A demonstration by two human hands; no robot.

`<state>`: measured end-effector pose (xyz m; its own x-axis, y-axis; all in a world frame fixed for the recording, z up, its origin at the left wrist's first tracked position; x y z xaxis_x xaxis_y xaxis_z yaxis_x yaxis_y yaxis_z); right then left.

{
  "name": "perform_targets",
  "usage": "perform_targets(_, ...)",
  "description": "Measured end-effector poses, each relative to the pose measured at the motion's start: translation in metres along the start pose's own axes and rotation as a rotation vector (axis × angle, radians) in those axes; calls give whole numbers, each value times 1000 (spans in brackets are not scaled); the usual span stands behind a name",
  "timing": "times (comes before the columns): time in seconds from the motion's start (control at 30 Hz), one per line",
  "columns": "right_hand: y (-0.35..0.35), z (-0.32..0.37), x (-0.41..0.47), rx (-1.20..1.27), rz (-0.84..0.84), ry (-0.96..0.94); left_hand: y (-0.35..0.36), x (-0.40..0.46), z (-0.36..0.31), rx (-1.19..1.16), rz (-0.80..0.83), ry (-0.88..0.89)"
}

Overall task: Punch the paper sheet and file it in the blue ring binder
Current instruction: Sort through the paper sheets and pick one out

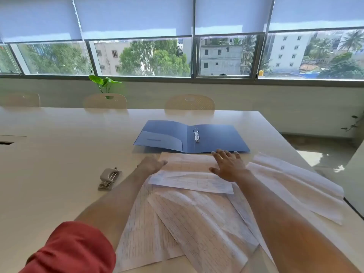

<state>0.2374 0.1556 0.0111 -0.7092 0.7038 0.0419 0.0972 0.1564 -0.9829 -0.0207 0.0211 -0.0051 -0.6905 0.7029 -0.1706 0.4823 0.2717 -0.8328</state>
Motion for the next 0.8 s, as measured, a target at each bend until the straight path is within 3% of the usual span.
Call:
perform_targets(0.13, 7, 10, 5, -36, 34, -59, 3, -5, -5, 108, 55, -16)
perform_targets(0.43, 37, 28, 16, 115, 159, -95, 14, 11, -2, 205, -27, -44)
perform_targets(0.63, 35, 26, 26, 176, 172, -90, 18, 23, 3, 26, -38, -106)
perform_targets(0.8, 31, 28, 34, 145, 174, -111, 17, 28, 6, -199, -83, -60)
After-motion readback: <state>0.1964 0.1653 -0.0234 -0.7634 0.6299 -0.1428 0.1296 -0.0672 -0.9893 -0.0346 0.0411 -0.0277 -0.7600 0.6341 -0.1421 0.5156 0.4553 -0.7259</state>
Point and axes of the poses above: each hand's wrist, its own x-axis towards the middle knuckle, its own y-axis out of the palm, z = x × y, the point moved 3 cm from there along x, towards the middle knuckle, and after that the axes turned 7 degrees about -x, right-handed, at the moved point
